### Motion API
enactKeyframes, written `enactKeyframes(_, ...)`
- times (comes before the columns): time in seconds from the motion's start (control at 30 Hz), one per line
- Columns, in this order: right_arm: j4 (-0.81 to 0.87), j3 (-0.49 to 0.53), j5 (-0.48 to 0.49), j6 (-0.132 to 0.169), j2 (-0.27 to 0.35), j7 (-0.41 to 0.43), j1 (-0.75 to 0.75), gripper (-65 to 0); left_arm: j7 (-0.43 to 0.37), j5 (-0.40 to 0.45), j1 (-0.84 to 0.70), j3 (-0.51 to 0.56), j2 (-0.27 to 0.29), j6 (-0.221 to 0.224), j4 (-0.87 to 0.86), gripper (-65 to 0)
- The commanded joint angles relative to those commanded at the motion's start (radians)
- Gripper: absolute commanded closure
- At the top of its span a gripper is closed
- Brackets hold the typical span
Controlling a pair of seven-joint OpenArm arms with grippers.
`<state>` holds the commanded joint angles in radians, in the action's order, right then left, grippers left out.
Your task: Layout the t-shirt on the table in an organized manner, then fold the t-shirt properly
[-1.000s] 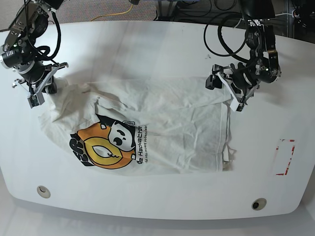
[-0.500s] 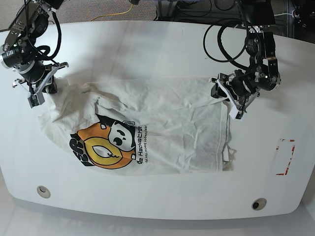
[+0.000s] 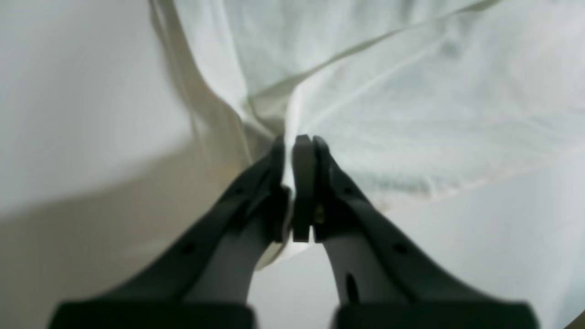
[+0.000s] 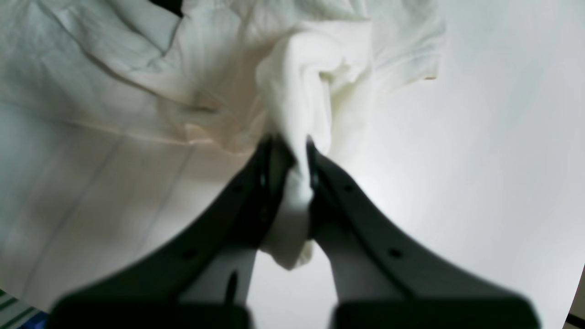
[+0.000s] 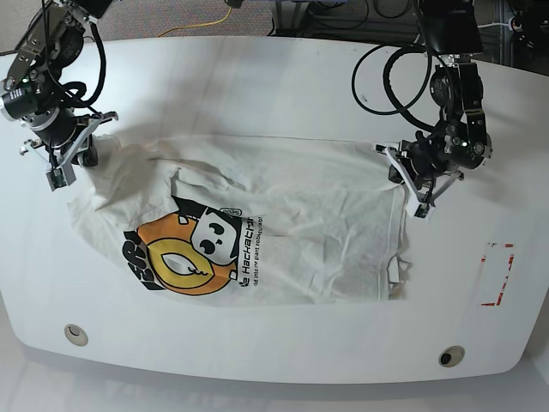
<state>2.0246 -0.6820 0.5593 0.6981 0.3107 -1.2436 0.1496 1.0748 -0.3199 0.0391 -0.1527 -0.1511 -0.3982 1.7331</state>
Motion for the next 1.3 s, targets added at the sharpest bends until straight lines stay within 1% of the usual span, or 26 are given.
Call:
enactKeyframes(0.03,0.000,0.000,0.000,0.000,0.000,0.000,0.000,-0.2,0.002,0.002,0.002,0.000,-0.002,0.000,0.028,0.0)
enactKeyframes(0.23,0.000,0.000,0.000,0.000,0.002,0.000,-0.015,-0.2,0.002,0.000,0.021,-0.002,-0.051,0.000,0.153,0.0)
enactKeyframes(0.43,0.000,-0.002,0.000,0.000,0.005,0.000,-0.038,-0.2,0.002,-0.002,0.072,-0.003,-0.087,-0.002,0.201,0.0)
enactKeyframes(0.5,0.000,-0.018,0.000,0.000,0.006,0.000,-0.054,-0.2,0.002,-0.003,0.098,-0.003,-0.103,-0.002,0.210,0.0)
enactKeyframes(0.6,0.000,-0.032,0.000,0.000,0.006,-0.003,-0.092,-0.2,0.002,-0.003,0.144,-0.008,-0.106,-0.002,0.215,0.0)
enactKeyframes(0.7,0.000,-0.034,-0.002,0.000,0.011,-0.005,-0.126,-0.2,0.002,-0.003,0.187,-0.044,-0.106,-0.002,0.218,0.0)
enactKeyframes(0.8,-0.002,-0.031,-0.002,0.000,0.046,-0.008,-0.186,-0.2,0.002,-0.003,0.262,-0.078,-0.106,-0.002,0.219,0.0)
enactKeyframes(0.87,-0.012,-0.028,-0.002,0.000,0.055,-0.008,-0.215,-0.2,0.002,-0.003,0.307,-0.084,-0.106,-0.002,0.219,0.0)
enactKeyframes(1.0,-0.046,-0.026,-0.002,0.000,0.089,-0.008,-0.322,-0.2,0.002,0.002,0.451,-0.087,-0.106,-0.002,0.215,0.0)
enactKeyframes(1.07,-0.061,-0.008,-0.002,0.000,0.103,-0.008,-0.367,-0.2,0.002,0.002,0.502,-0.087,-0.106,-0.002,0.215,0.0)
enactKeyframes(1.17,-0.104,0.046,-0.002,0.000,0.137,-0.008,-0.453,-0.2,0.002,0.003,0.595,-0.083,-0.106,-0.002,0.209,0.0)
enactKeyframes(1.3,-0.169,0.074,-0.002,0.000,0.164,-0.008,-0.557,-0.2,0.002,0.003,0.698,-0.068,-0.104,-0.002,0.167,0.0)
